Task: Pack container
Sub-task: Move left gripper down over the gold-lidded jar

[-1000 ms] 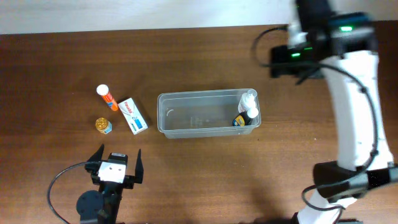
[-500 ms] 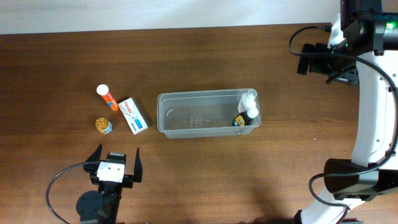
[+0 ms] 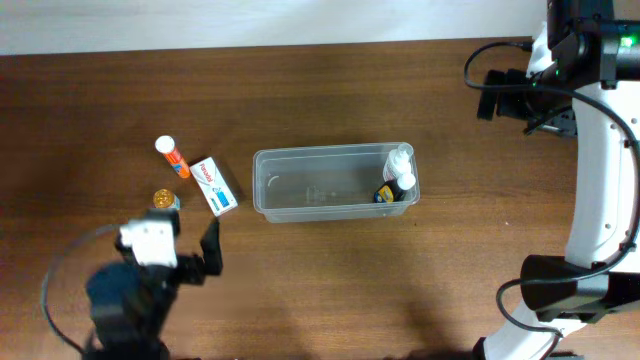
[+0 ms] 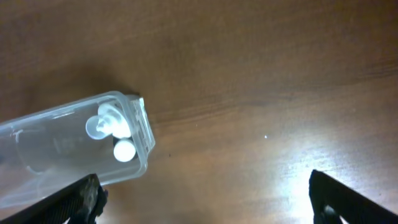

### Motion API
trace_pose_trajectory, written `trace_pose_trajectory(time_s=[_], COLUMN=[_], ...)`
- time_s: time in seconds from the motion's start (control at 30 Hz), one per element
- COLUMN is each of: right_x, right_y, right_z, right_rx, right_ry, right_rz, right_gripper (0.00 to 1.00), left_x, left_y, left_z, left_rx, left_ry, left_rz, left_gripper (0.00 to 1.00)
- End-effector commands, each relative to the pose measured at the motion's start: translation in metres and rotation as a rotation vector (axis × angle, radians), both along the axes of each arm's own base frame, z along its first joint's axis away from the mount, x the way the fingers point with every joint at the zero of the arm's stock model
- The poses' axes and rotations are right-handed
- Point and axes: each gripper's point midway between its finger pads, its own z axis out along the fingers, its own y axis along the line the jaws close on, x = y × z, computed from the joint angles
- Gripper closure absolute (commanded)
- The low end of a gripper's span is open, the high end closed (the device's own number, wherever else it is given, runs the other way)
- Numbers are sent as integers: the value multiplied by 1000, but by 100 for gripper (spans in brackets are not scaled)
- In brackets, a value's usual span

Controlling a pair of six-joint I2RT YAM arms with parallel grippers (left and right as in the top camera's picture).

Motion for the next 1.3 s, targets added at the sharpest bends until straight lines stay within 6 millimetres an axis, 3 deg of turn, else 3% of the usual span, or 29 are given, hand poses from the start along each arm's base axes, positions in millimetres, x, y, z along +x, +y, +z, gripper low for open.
trace_pose_trajectory(time_s=[0.0,0.2,0.3,0.4,0.57,0.67,0.9,1.07,1.27], right_x=[0,0,0,0,0,0,0,0,0], right_y=[0,0,0,0,0,0,0,0,0], right_z=[1,1,1,1,1,1,1,1,1], right_rx=[6,7,7,7,6,7,7,7,7], right_ry=[-3,-3,-3,-3,-3,-3,-3,-3,-3], right_rz=[-8,-8,-8,-8,-8,-8,-8,-8,-8], right_gripper=[2,2,2,2,2,2,2,1,2], left_x=[29,72,84,91,88,90,80,60,59], left_y=[-4,-1,0,1,1,1,11,34,60], left_z=[27,41,25,-4,-50,-63,-69,-73,-74], left_rx=[-27,-51,-65,-77,-92,-88,-40,-14,-47], left_ry=[138,447,578,694,881,923,974,1064,1056], left_rz=[-40,-42,-41,-40,-38,-49,-13,94,167], left_gripper=[1,1,1,0,1,1,1,1,1])
